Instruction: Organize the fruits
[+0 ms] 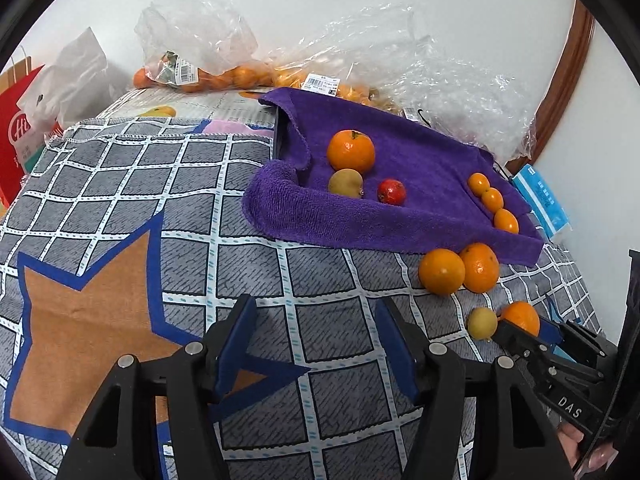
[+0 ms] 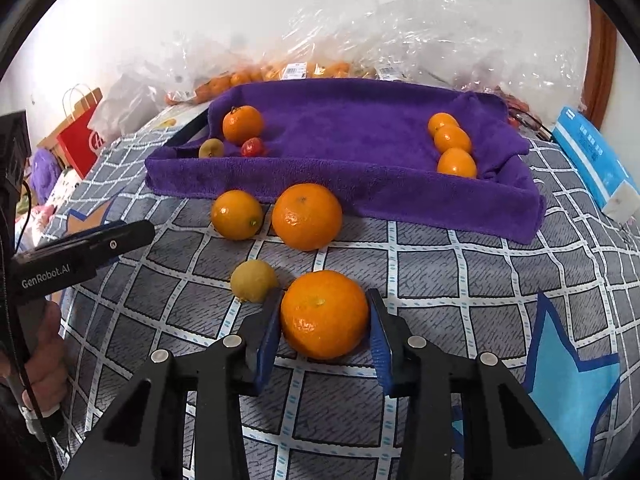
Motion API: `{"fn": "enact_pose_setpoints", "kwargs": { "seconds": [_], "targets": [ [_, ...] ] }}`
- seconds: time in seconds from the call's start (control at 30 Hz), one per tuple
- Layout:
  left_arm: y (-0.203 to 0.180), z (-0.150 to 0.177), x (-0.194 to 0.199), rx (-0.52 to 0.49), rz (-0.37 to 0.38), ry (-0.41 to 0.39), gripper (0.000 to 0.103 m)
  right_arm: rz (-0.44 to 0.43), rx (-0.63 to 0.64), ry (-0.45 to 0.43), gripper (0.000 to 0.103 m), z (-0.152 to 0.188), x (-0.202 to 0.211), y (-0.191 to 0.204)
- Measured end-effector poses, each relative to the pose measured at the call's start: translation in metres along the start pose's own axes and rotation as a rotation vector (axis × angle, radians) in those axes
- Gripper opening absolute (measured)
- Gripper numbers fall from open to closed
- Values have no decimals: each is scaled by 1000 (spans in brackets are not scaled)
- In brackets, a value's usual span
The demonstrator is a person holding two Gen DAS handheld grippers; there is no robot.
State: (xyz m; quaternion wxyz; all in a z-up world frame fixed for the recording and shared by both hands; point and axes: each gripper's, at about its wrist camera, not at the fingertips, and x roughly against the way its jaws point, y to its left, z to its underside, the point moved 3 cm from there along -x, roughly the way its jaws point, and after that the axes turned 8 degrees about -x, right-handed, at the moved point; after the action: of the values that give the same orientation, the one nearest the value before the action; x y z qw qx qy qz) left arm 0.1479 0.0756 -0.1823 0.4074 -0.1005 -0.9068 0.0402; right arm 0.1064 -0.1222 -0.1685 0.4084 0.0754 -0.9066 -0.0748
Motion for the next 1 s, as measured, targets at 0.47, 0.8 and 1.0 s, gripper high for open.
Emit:
{"fn": "enact_pose_setpoints", "kwargs": {
  "seconds": [0.47,0.8,1.0],
  "targets": [
    [-1,2,4,2,11,-1,60,89,-75,-45,40,-13,12,-46],
    [-7,2,3,-25,4,7,60,89,-62,-78,40,-15,13,-66],
    [-21,-3,14,-21,63,-11,58,60,-89,-79,40,-14,15,-70]
  ]
}}
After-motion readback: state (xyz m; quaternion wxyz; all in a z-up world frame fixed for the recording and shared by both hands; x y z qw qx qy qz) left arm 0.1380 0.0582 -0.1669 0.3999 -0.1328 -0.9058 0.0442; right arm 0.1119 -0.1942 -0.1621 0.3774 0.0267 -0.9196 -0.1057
